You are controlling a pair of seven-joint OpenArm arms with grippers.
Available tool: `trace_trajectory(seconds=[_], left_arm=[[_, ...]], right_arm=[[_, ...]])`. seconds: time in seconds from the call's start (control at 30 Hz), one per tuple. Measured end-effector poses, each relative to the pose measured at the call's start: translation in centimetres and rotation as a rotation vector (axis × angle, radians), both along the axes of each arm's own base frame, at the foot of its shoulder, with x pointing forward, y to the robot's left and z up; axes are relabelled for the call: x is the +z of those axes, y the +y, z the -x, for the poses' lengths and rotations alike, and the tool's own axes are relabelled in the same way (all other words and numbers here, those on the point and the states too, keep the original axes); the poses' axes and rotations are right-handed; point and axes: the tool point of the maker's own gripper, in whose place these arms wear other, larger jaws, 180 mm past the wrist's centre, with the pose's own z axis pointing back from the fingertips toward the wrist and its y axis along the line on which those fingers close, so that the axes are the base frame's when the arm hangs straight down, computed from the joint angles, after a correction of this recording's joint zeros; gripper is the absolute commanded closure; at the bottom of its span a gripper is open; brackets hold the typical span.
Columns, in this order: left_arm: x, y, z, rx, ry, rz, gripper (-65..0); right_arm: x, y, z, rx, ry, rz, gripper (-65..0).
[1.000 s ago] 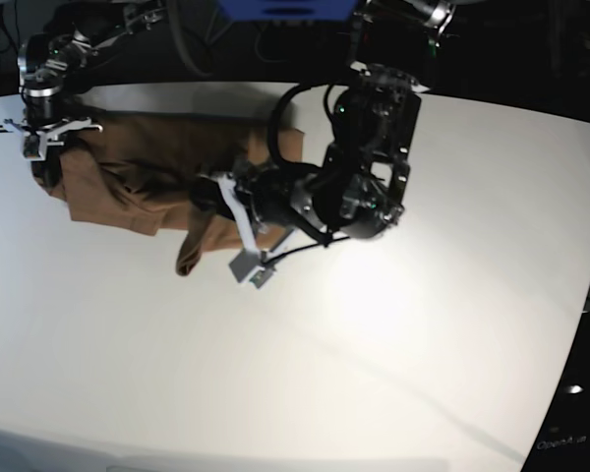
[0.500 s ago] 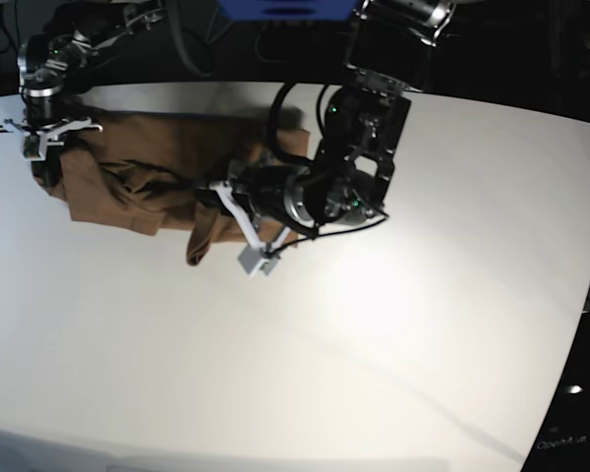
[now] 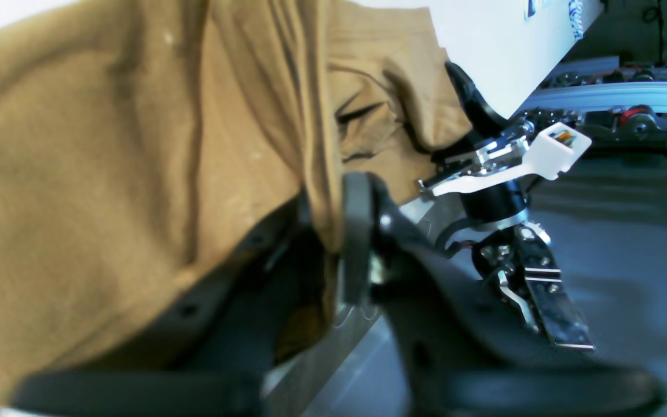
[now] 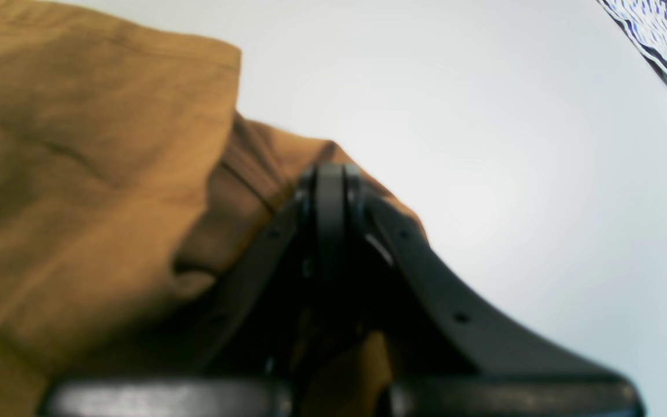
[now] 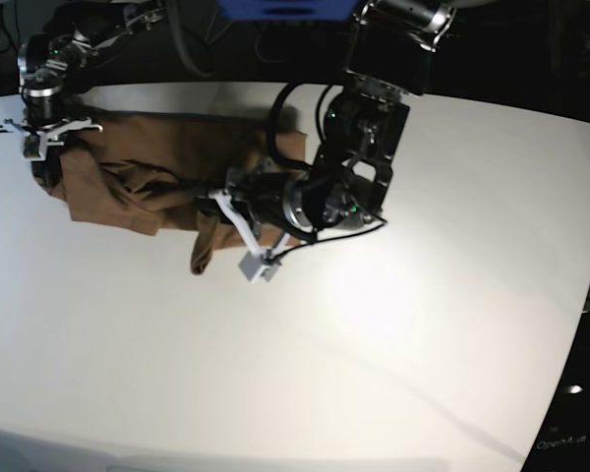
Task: Fold the T-shirt properly
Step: 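Lower the folded end onto the strip and hold it with the left gripper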
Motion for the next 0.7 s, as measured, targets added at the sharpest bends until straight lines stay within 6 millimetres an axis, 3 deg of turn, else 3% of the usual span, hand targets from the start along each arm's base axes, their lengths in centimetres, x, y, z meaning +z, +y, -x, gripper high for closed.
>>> trace_trajectory(seconds=[0.1, 0.2, 0.37, 0.53, 0.6, 0.7], left_arm=[[-0.1, 0.0, 0.1, -0.001, 0.003, 0.0, -18.5], [0.1, -0.2, 0.4, -0.005, 0.01, 0.021, -18.6], [2.9, -1.6, 0.6, -0.005, 0.056, 0.211, -18.6], [5.3, 0.3, -1.3, 0.083, 0.011, 0.334, -18.3], [4.2, 1.9, -1.8, 0.106, 0.009, 0.285, -15.2], [1.9, 4.1, -1.7, 0.117, 0.023, 0.203, -2.0]], right_arm=[[0.0, 0.0, 0.0, 0.0, 0.0, 0.0, -0.3], [0.0, 0.0, 0.0, 0.0, 0.0, 0.0, -0.3], [0.0, 0.0, 0.0, 0.0, -0.001, 0.0, -0.3], [0.0, 0.0, 0.0, 0.001, -0.002, 0.0, -0.3], [0.0, 0.0, 0.0, 0.001, -0.002, 0.0, -0.3], [0.0, 0.0, 0.0, 0.0, 0.0, 0.001, -0.3]])
